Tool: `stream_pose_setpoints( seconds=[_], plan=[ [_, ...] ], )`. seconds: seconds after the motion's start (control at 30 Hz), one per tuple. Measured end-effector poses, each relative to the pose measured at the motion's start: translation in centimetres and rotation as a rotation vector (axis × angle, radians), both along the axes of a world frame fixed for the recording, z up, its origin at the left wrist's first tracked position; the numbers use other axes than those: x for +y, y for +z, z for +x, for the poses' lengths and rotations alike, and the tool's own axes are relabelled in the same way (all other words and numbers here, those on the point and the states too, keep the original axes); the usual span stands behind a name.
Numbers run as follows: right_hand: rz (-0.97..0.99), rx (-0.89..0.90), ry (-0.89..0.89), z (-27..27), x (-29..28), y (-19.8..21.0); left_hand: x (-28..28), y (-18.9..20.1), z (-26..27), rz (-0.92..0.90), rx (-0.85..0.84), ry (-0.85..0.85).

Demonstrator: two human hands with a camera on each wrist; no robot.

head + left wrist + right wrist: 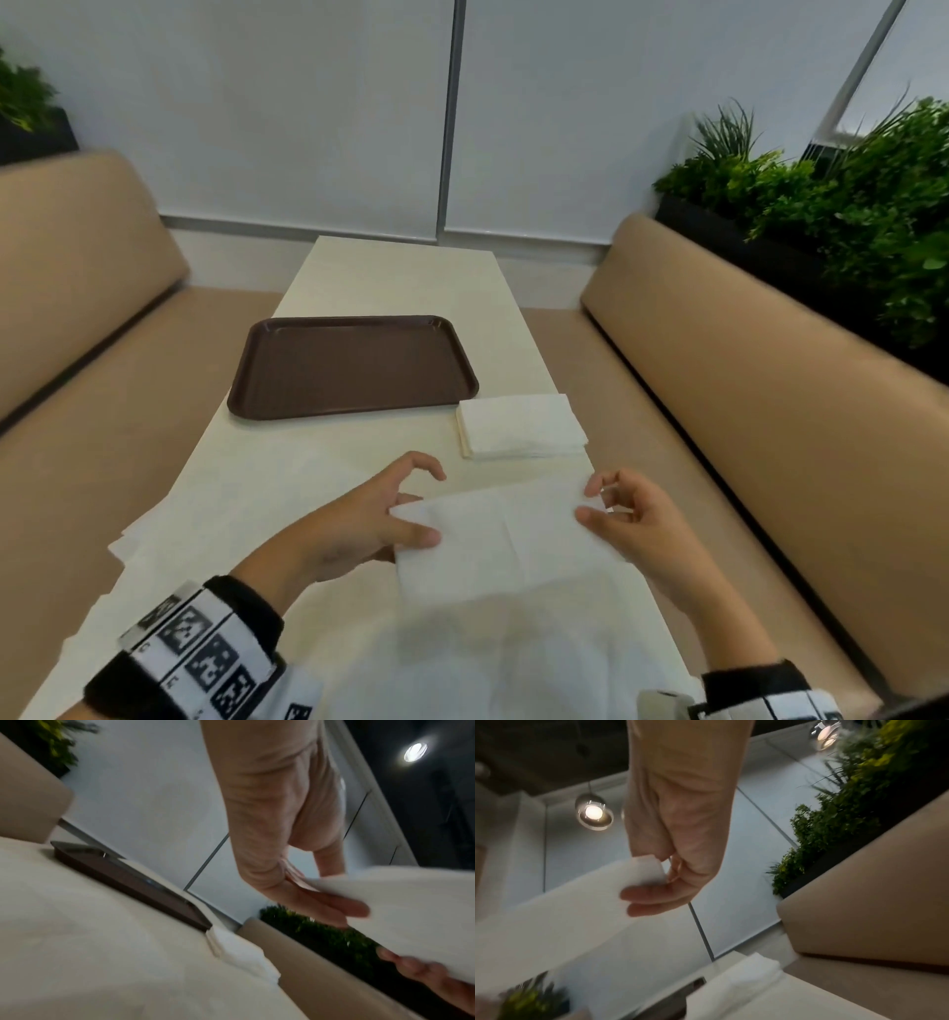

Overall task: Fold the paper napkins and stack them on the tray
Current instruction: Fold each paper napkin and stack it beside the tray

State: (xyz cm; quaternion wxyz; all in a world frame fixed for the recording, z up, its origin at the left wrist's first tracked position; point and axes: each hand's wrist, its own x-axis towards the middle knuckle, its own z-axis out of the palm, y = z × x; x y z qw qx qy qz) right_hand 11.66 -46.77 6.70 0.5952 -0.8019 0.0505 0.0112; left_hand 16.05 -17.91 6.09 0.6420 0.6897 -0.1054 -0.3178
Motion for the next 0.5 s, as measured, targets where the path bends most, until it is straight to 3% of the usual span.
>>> stream_pose_setpoints(
  seconds=[0.23,0.5],
  plan=[
    [-0.182,0.009,-0.148,9.8,-2.9,-2.8,-5.9,-3.5,9.0,0.056,-0.056,0.348],
    [-0.273,-0.051,-0.289,21.3,-5.0,-4.7,-11.2,-5.1,19.8,0.198,-0.242,0.461]
  ],
)
